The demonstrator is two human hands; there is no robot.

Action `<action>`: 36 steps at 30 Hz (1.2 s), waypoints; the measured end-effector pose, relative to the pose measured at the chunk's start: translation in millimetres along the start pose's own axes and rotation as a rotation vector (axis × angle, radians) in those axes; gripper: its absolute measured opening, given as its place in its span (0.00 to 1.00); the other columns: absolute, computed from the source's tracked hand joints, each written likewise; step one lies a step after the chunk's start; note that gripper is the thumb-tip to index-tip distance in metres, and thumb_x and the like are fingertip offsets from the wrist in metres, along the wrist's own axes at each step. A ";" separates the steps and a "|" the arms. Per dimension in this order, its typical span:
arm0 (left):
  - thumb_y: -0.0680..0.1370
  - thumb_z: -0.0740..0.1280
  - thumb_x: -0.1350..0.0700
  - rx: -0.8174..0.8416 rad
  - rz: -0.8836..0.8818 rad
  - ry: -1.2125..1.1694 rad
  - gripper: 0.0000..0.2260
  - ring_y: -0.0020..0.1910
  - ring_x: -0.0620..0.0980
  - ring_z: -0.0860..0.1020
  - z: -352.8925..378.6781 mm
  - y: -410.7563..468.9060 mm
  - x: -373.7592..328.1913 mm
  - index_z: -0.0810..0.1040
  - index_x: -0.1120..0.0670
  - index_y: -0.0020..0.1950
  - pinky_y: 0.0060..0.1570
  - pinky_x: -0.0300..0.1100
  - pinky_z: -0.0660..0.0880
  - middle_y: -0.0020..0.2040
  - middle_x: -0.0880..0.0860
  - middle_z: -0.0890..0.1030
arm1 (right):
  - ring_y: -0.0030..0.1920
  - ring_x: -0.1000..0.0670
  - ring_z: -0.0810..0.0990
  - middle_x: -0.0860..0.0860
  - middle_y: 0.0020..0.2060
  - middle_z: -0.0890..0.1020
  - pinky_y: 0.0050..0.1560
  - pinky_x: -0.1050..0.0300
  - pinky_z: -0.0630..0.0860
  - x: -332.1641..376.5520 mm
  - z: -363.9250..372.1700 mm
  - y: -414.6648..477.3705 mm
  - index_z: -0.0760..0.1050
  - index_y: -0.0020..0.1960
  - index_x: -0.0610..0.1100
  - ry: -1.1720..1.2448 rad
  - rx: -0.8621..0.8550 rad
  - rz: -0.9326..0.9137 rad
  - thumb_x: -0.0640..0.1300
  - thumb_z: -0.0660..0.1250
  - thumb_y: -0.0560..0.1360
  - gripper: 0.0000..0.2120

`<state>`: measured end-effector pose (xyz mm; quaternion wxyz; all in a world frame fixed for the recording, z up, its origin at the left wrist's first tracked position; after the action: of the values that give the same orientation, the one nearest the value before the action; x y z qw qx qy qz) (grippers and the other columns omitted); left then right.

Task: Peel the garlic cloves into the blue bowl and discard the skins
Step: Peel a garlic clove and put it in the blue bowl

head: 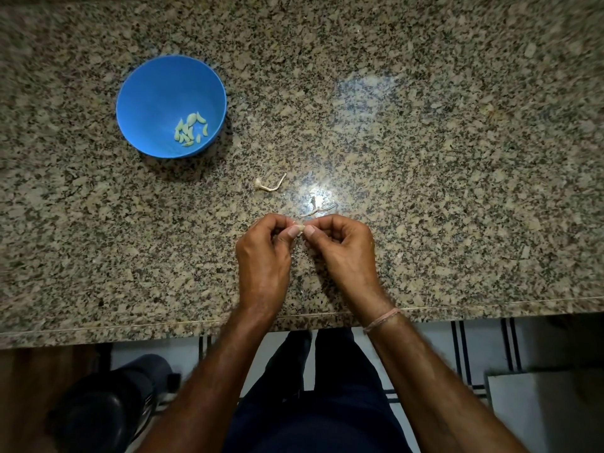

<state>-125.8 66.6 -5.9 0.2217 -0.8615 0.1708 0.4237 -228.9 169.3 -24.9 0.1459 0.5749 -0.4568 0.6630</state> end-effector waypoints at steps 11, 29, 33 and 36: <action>0.81 0.72 0.55 0.101 -0.046 -0.185 0.03 0.41 0.47 0.82 -4.6 4.7 4.8 0.84 0.53 0.51 0.43 0.40 0.80 0.43 0.49 0.85 | 0.47 0.50 0.87 0.50 0.43 0.87 0.52 0.50 0.86 7.9 -0.3 0.6 0.84 0.50 0.44 -0.101 -0.009 -0.098 0.41 0.75 0.78 0.02; 0.81 0.72 0.53 0.054 -0.080 -0.265 0.05 0.47 0.51 0.85 -5.5 3.9 3.6 0.84 0.54 0.51 0.53 0.57 0.83 0.45 0.50 0.86 | 0.49 0.49 0.87 0.49 0.46 0.87 0.55 0.45 0.85 7.4 -3.6 1.9 0.84 0.51 0.43 -0.080 0.076 -0.123 0.43 0.74 0.79 0.04; 0.80 0.73 0.57 0.051 -0.018 -0.220 0.02 0.47 0.50 0.84 -2.5 1.9 4.5 0.84 0.55 0.49 0.50 0.55 0.84 0.44 0.49 0.85 | 0.42 0.50 0.82 0.47 0.42 0.85 0.46 0.56 0.83 2.9 -1.2 2.6 0.82 0.49 0.40 -0.031 0.127 -0.002 0.43 0.70 0.81 0.06; 0.79 0.73 0.58 0.014 0.016 -0.151 0.01 0.45 0.48 0.83 -1.2 1.9 5.3 0.83 0.55 0.48 0.47 0.51 0.83 0.43 0.48 0.85 | 0.38 0.53 0.79 0.46 0.39 0.83 0.40 0.62 0.78 0.4 0.4 0.2 0.81 0.50 0.37 0.169 0.187 0.200 0.40 0.69 0.81 0.06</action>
<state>-122.9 63.8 -9.9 0.2363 -0.8241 0.1635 0.4881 -228.8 168.8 -24.6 0.0630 0.4796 -0.4342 0.7599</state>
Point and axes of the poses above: each hand's wrist, its own y-axis towards the middle knuckle, its own z-axis out of the palm, x = y × z, the point moved 4 cm from there along y, towards the middle knuckle
